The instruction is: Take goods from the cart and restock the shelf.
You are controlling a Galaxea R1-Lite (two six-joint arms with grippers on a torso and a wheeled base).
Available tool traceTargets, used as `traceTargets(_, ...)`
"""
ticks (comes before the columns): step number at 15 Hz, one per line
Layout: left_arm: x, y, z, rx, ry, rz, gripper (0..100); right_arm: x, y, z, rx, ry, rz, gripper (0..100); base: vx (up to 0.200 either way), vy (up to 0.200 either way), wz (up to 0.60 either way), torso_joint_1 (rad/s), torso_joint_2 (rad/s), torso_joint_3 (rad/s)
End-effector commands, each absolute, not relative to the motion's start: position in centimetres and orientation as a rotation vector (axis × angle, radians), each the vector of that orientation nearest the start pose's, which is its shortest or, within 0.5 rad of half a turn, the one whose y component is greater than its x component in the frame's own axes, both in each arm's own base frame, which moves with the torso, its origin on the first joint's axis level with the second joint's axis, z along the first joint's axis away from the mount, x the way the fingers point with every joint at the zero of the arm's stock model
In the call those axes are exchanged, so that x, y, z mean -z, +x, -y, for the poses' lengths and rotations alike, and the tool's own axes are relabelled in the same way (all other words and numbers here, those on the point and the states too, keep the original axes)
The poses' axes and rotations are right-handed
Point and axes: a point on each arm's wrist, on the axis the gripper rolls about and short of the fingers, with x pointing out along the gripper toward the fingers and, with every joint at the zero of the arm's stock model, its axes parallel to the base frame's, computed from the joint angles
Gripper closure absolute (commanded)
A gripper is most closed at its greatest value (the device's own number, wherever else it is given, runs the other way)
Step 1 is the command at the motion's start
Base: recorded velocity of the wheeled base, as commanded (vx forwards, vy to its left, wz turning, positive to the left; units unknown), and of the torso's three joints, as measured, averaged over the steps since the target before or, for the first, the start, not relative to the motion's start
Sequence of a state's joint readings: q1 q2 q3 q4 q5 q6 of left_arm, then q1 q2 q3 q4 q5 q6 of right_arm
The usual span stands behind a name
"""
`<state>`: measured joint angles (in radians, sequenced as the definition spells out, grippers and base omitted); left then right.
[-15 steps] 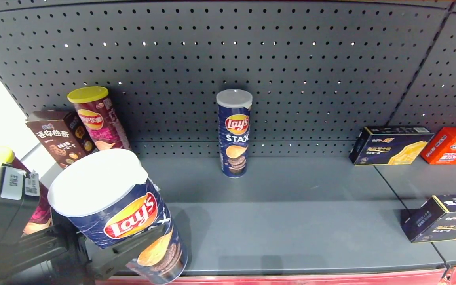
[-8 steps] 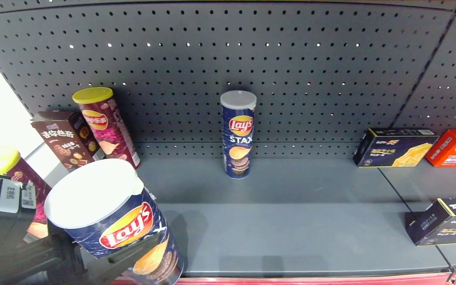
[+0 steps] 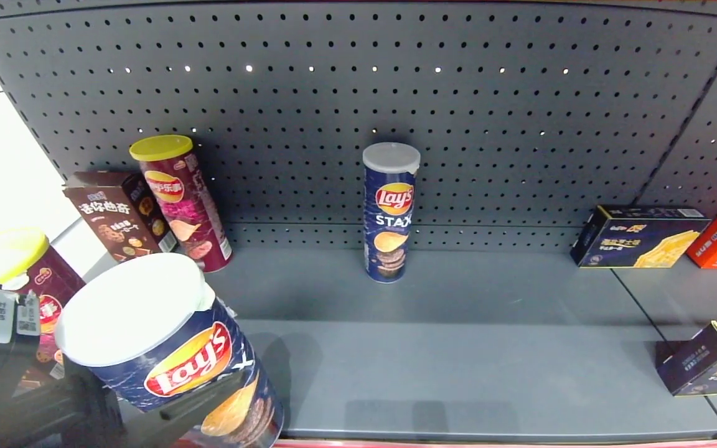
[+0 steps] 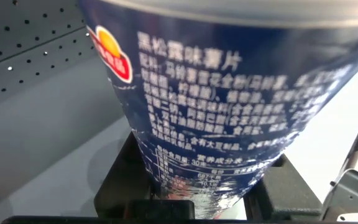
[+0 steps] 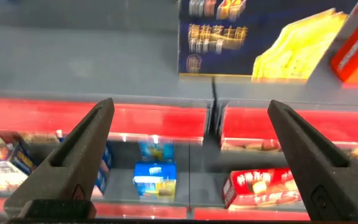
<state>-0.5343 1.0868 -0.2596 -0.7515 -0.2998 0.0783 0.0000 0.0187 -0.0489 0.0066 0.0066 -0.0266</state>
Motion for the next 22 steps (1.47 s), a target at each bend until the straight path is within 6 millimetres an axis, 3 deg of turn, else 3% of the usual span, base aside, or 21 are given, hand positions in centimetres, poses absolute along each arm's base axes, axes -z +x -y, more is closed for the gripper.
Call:
traceTargets(1,-18.1,11.3,7.5,0.840,0.081,-0.043,100,-17.1,-0.7,-0.1,-0.094,-0.026,-0.046,0,0.000,0.000,0.00,0.000,0.00,0.000)
traceTargets(3,-18.0,11.3,7.5,0.840,0.081,-0.045,100,-18.8,0.6,-0.5,-0.265,-0.038,-0.057,0,0.000,0.000,0.00,0.000,0.00,0.000)
traceTargets(7,-18.3,11.0,7.3,0.841,0.076,-0.026,100,-19.7,3.5,-0.9,-0.368,-0.042,-0.173,0,0.000,0.000,0.00,0.000,0.00,0.000)
traceTargets(10,-18.9,11.2,7.3,0.826,0.074,-0.007,100,-22.6,7.2,-2.3,-0.542,-0.039,-0.232,0,0.000,0.000,0.00,0.000,0.00,0.000)
traceTargets(14,-19.8,12.6,7.5,0.797,0.063,-0.001,100,-22.8,13.9,-5.4,-0.652,-0.051,-0.214,0,0.000,0.000,0.00,0.000,0.00,0.000)
traceTargets(15,-19.9,13.1,7.6,0.789,0.059,-0.008,100,-23.1,17.4,-7.0,-0.711,-0.050,-0.130,0,0.000,0.000,0.00,0.000,0.00,0.000)
traceTargets(16,-19.7,13.3,7.7,0.791,0.061,-0.022,100,-23.0,19.2,-8.2,-0.762,-0.048,-0.127,0,0.000,0.000,0.00,0.000,0.00,0.000)
traceTargets(22,-19.2,13.3,7.7,0.793,0.056,-0.045,100,-23.9,25.3,-12.5,-0.867,-0.071,-0.109,0,0.000,0.000,0.00,0.000,0.00,0.000)
